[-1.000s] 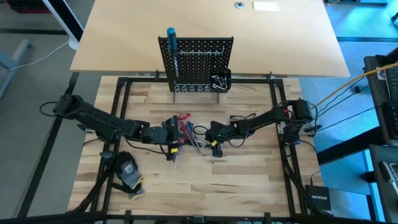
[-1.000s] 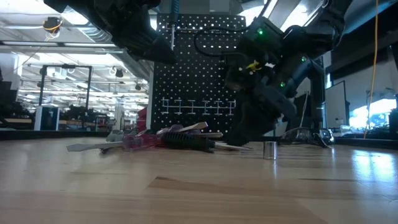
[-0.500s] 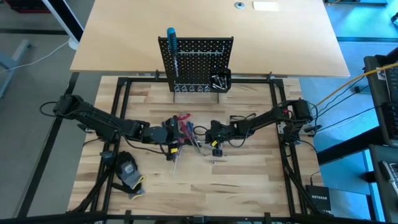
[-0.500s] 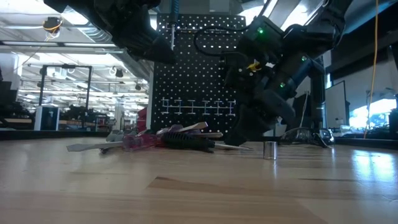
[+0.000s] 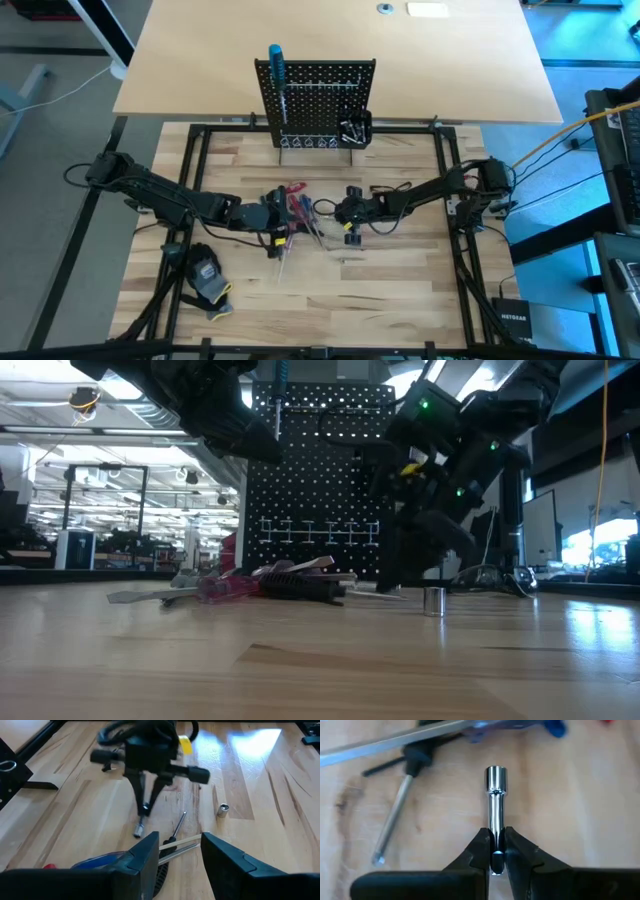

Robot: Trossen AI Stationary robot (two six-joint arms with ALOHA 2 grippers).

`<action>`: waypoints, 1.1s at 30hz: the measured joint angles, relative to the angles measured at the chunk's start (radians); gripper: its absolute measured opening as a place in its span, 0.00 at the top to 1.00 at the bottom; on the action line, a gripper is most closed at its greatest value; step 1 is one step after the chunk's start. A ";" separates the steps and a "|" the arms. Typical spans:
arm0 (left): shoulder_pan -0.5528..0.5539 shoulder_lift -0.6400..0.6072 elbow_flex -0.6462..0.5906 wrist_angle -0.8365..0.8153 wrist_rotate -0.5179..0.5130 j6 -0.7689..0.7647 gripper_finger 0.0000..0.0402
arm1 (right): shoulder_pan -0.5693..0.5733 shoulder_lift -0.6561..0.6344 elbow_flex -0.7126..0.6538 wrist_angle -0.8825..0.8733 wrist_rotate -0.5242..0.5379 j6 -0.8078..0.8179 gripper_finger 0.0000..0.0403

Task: Hang tools onto peg board
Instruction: Put the silver extension bar into the black bin on the peg board

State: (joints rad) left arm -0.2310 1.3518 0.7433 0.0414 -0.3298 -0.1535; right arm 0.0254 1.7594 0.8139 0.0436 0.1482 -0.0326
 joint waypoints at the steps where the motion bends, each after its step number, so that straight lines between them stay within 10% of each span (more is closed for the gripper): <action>1: 0.000 0.000 0.000 0.001 0.000 0.000 0.66 | 0.000 -0.016 0.000 -0.014 0.010 0.001 0.89; 17: 0.000 -0.002 0.000 0.003 0.000 0.000 0.66 | -0.009 -0.426 0.100 -0.130 0.176 -0.148 0.89; 33: 0.000 -0.002 0.000 0.000 0.000 0.000 0.66 | -0.258 -0.474 0.239 -0.133 0.232 -0.237 0.88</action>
State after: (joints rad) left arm -0.2310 1.3502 0.7437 0.0418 -0.3298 -0.1539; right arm -0.2324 1.2854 1.0531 -0.0892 0.3797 -0.2696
